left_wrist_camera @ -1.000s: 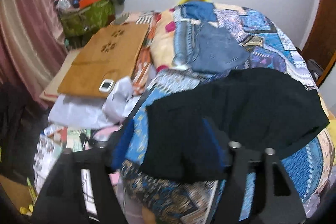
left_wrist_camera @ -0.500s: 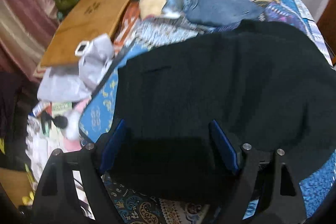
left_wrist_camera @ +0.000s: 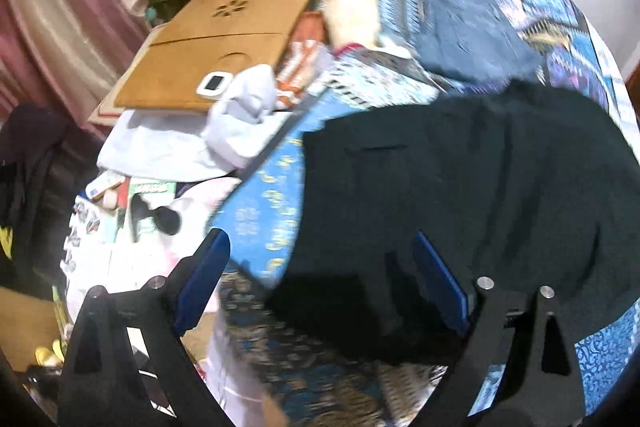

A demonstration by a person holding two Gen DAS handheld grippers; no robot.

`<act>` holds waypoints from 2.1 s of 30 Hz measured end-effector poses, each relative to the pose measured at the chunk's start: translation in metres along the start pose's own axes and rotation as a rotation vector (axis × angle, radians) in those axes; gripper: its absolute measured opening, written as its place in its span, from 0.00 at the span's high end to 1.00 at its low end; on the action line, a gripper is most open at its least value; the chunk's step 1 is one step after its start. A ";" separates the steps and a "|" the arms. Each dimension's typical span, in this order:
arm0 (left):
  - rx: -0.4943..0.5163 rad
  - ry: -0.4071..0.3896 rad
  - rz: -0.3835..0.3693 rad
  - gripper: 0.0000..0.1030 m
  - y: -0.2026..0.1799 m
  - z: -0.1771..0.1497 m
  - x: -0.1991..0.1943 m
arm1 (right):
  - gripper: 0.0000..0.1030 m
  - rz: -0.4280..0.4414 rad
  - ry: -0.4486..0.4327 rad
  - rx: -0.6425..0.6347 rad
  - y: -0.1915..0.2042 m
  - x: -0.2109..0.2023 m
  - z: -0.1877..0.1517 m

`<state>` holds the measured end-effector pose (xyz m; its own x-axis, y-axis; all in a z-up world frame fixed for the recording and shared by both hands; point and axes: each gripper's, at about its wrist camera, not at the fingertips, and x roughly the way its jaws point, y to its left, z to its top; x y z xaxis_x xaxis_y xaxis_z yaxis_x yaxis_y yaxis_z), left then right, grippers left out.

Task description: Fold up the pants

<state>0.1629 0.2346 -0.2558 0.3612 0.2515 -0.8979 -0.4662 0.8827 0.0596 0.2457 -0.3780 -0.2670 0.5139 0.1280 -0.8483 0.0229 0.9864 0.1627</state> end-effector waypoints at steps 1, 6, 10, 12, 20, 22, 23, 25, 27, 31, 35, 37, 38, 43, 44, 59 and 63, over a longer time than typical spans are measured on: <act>-0.016 0.003 -0.002 0.10 0.006 0.000 0.000 | 0.79 0.000 0.001 -0.006 0.001 0.001 -0.001; -0.117 0.086 -0.088 0.10 0.031 -0.009 0.012 | 0.82 -0.012 -0.002 -0.019 0.003 0.003 -0.002; -0.117 0.182 -0.177 0.18 0.015 -0.025 0.033 | 0.83 -0.017 -0.004 -0.027 0.005 0.003 -0.003; -0.118 0.194 -0.231 0.39 0.006 -0.031 0.039 | 0.85 -0.022 -0.009 -0.037 0.006 0.002 -0.003; 0.013 0.064 -0.044 0.74 -0.009 -0.023 0.011 | 0.90 -0.051 -0.056 -0.070 0.006 -0.010 0.005; 0.050 0.004 0.015 0.74 -0.008 -0.017 -0.004 | 0.90 -0.064 -0.068 -0.081 0.005 -0.015 0.009; 0.051 -0.007 0.018 0.74 -0.005 -0.015 -0.009 | 0.90 -0.067 -0.068 -0.083 0.004 -0.017 0.011; 0.050 -0.013 0.024 0.74 0.001 -0.012 -0.011 | 0.90 -0.078 -0.058 -0.090 0.005 -0.014 0.012; 0.052 0.007 0.025 0.74 0.004 -0.016 -0.003 | 0.90 -0.087 -0.036 -0.091 0.007 -0.007 0.009; 0.051 0.101 -0.014 0.72 0.000 -0.036 0.033 | 0.90 -0.070 -0.004 -0.059 0.004 0.002 0.003; 0.068 0.069 0.003 0.68 -0.003 -0.042 0.032 | 0.86 -0.102 0.014 -0.096 0.010 -0.007 0.008; 0.078 0.056 0.019 0.58 0.001 -0.039 0.026 | 0.82 -0.151 0.004 -0.158 0.020 -0.018 0.010; 0.082 0.047 0.034 0.56 0.003 -0.037 0.023 | 0.82 -0.174 -0.021 -0.200 0.029 -0.030 0.011; 0.070 -0.053 0.054 0.42 0.012 -0.019 -0.012 | 0.53 -0.089 -0.126 -0.263 0.068 -0.073 0.015; 0.068 -0.071 0.035 0.39 0.011 -0.014 -0.019 | 0.49 -0.046 -0.151 -0.283 0.085 -0.082 0.017; 0.244 -0.224 -0.223 0.05 -0.106 0.045 -0.053 | 0.32 0.316 -0.077 -0.496 0.281 -0.055 0.028; 0.257 -0.133 -0.271 0.05 -0.130 0.050 -0.024 | 0.32 0.274 0.005 -0.513 0.298 -0.023 0.026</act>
<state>0.2552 0.1341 -0.2202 0.5528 0.0302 -0.8328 -0.1286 0.9905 -0.0494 0.2625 -0.0896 -0.1857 0.4381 0.3845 -0.8125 -0.5292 0.8410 0.1126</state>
